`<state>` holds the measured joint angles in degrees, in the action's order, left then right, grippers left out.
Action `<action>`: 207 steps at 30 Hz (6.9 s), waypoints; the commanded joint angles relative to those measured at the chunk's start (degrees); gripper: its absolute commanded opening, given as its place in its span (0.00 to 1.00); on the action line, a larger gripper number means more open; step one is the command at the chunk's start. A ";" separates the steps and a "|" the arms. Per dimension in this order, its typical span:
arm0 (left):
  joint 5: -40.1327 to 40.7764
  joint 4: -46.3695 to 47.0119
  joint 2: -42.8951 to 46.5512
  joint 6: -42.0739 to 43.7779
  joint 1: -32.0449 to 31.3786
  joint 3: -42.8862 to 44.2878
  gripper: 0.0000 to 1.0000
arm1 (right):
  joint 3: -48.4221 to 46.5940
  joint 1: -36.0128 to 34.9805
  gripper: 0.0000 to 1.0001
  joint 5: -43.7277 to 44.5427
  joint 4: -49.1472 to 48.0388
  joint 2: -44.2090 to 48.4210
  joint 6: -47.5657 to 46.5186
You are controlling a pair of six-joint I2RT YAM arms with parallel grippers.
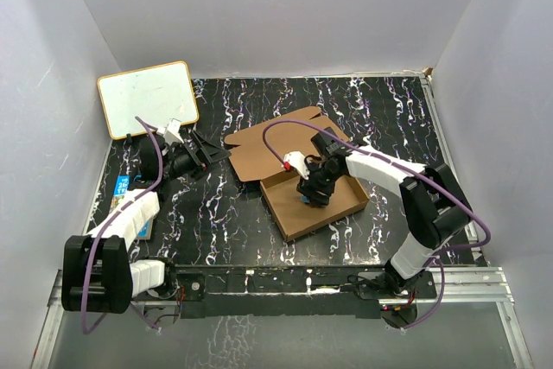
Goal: Fold the paper box
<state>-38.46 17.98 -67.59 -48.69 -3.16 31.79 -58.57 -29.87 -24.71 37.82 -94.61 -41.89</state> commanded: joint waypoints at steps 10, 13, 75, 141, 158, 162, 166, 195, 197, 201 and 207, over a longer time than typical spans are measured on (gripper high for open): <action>1.25 -0.79 -0.75 0.36 -1.75 1.79 0.78 | -3.79 9.13 0.99 -9.08 2.60 11.44 -1.61; 3.84 -3.10 -0.32 2.07 -3.44 2.54 0.78 | -6.17 12.60 0.99 -9.15 2.22 13.56 -1.55; 4.77 16.78 -40.84 -6.29 -3.17 13.23 0.33 | 2.40 37.48 1.00 -38.77 -23.85 8.56 30.46; -6.60 29.61 -13.30 38.08 -6.69 7.95 0.00 | -11.82 41.90 0.92 -47.05 -17.70 0.46 20.18; -6.35 30.13 -13.00 36.82 -6.69 8.28 0.00 | -8.39 38.69 0.29 -47.64 -17.55 2.53 19.33; -6.40 29.94 -13.25 35.71 -6.64 8.39 0.00 | -9.69 38.71 0.10 -46.87 -15.25 3.56 16.55; -6.86 26.69 -14.05 34.61 -6.38 9.98 0.01 | -13.10 38.67 0.08 -45.85 -11.22 3.23 12.85; -1.05 12.16 -19.32 30.99 -8.44 24.44 0.00 | -19.71 34.24 0.08 -33.05 -21.77 4.74 24.32; 4.21 12.29 -19.25 31.65 -9.96 25.31 0.00 | -20.04 32.81 0.08 -29.81 -25.05 4.94 27.52; 14.16 15.26 -20.04 32.48 -12.97 26.09 0.00 | -21.41 29.00 0.08 -21.66 -29.29 4.83 31.17; 26.90 18.38 -23.59 33.48 -18.36 29.15 0.00 | -22.46 22.70 0.08 -8.82 -35.35 3.77 37.38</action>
<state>-19.75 32.08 -89.86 -16.19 -16.64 57.06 -77.58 -1.58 -40.49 12.71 -92.71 -11.05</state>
